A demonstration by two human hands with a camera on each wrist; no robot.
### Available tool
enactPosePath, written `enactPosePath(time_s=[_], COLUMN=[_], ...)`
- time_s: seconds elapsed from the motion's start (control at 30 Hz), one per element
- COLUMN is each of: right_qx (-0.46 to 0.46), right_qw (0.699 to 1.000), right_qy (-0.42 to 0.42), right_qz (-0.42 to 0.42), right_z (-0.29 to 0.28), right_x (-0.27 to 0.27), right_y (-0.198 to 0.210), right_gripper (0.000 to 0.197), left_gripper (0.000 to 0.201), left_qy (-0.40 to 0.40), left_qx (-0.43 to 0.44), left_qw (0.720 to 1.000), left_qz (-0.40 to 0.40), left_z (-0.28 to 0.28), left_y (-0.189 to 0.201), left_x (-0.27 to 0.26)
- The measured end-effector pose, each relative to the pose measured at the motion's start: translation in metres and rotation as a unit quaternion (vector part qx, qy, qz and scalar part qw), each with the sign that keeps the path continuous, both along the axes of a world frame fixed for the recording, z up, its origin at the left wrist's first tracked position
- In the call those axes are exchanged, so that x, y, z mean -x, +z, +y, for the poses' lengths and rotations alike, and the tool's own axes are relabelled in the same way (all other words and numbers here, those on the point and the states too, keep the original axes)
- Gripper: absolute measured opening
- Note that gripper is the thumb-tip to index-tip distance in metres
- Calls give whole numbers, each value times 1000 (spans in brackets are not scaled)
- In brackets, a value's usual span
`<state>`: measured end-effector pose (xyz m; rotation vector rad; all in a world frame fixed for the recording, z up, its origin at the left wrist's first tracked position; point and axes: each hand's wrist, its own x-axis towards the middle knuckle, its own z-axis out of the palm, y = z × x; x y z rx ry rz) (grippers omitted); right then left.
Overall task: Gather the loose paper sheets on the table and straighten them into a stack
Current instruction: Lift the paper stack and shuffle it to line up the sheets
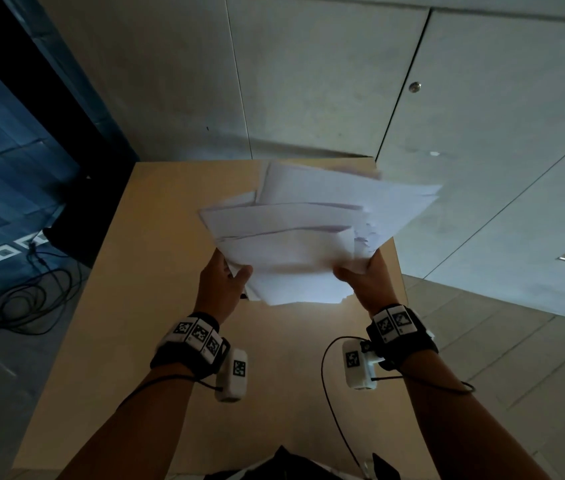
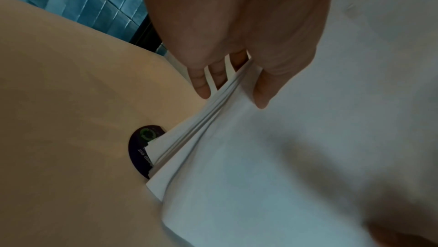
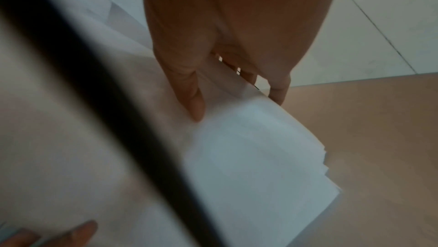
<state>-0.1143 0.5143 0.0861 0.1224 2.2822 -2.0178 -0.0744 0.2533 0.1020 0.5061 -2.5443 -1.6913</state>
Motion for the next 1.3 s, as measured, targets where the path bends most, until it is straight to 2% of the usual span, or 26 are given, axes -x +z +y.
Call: enactPosePath(time_s=[0.17, 0.23, 0.4, 0.53, 0.6, 0.7, 0.77, 0.83, 1.03, 1.23, 1.3], right_qx=[-70, -76, -37, -89, -115, -160, -176, -170, -84, -133, -158], right_qw=[997, 996, 998, 992, 990, 985, 983, 985, 994, 991, 987], right_qy=[37, 32, 52, 64, 56, 25, 11, -9, -74, -10, -7], right_qz=[-5, -23, -21, -56, -63, -58, -45, -28, 5, -27, -35], right_z=[-2, -1, 3, 6, 4, 1, 0, 0, -1, -3, -3], right_x=[-5, -5, -3, -4, -5, -3, -3, -2, 0, -7, -8], right_y=[-4, -5, 3, -6, -9, -2, 4, 5, 13, -7, -12], right_gripper=[45, 58, 70, 85, 69, 33, 25, 24, 26, 52, 48], left_gripper=[48, 48, 56, 70, 66, 45, 31, 25, 16, 26, 24], left_qy=[-19, -16, -18, -38, -35, -21, -19, -14, 16, -25, -26], left_qx=[-4, -2, 1, -30, -25, 7, 53, 87, 58, 33, 29], left_qw=[1000, 1000, 1000, 999, 999, 1000, 998, 996, 994, 999, 999], left_qz=[11, 10, 13, -12, -15, -13, -5, 7, 88, 8, 8], left_z=[1, 1, 1, 1, 2, 2, 0, -3, -3, -7, -5], left_y=[2, 1, 2, 5, 6, 7, 6, 5, 18, -5, -8], left_x=[2, 4, 4, 5, 6, 10, 12, 13, 1, -11, -11])
